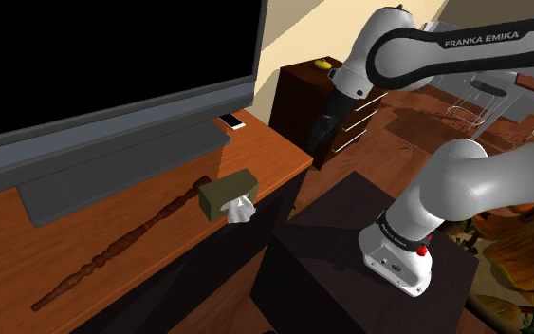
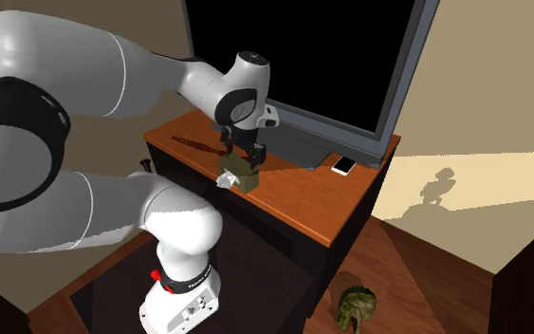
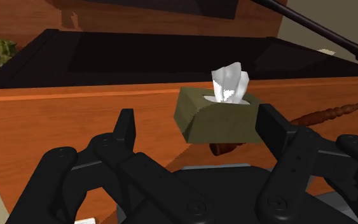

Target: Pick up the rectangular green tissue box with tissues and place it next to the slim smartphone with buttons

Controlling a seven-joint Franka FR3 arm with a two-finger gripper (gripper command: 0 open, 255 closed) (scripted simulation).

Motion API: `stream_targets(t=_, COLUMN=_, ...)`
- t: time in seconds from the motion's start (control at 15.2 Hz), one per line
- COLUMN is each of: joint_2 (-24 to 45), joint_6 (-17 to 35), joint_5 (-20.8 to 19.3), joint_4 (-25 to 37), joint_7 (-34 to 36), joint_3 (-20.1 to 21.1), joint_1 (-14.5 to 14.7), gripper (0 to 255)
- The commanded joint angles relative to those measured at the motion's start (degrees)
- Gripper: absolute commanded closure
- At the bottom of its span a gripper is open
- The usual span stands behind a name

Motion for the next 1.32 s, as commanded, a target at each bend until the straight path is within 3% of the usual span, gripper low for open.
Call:
stream_targets(t=0.0, joint_2=2.48, joint_6=7.08, joint_5=2.81, joint_4=-2.9, joint_7=-1.42, joint_3=0.2, joint_1=1.98, gripper=0)
stream_targets(t=0.33, joint_2=12.95, joint_6=25.49, joint_5=13.01, joint_4=-6.91, joint_7=-6.97, joint_3=-0.61, joint_1=10.52, gripper=0)
stream_targets(t=0.53, joint_2=22.23, joint_6=37.19, joint_5=24.03, joint_4=-6.64, joint_7=-14.67, joint_3=-4.45, joint_1=20.18, gripper=0)
stream_targets(t=0.66, joint_2=29.15, joint_6=43.89, joint_5=36.96, joint_4=-4.53, joint_7=-24.79, joint_3=-9.98, joint_1=30.28, gripper=0)
stream_targets(t=0.79, joint_2=36.42, joint_6=47.32, joint_5=56.72, joint_4=-0.03, joint_7=-41.47, joint_3=-16.73, joint_1=41.42, gripper=0)
stream_targets(t=0.86, joint_2=40.09, joint_6=47.27, joint_5=67.06, joint_4=2.76, joint_7=-50.64, joint_3=-18.75, joint_1=44.87, gripper=0)
stream_targets(t=0.92, joint_2=43.62, joint_6=46.43, joint_5=76.02, joint_4=5.41, joint_7=-58.75, joint_3=-19.08, joint_1=46.09, gripper=0)
stream_targets(t=1.06, joint_2=49.95, joint_6=44.1, joint_5=89.66, joint_4=9.98, joint_7=-71.38, joint_3=-17.55, joint_1=45.51, gripper=0)
stream_targets(t=1.19, joint_2=55.41, joint_6=41.56, joint_5=99.3, joint_4=13.8, joint_7=-80.39, joint_3=-16.88, joint_1=45.41, gripper=0)
stream_targets(t=1.25, joint_2=56.6, joint_6=41.16, joint_5=100.4, joint_4=14.52, joint_7=-81.25, joint_3=-16.95, joint_1=45.6, gripper=0)
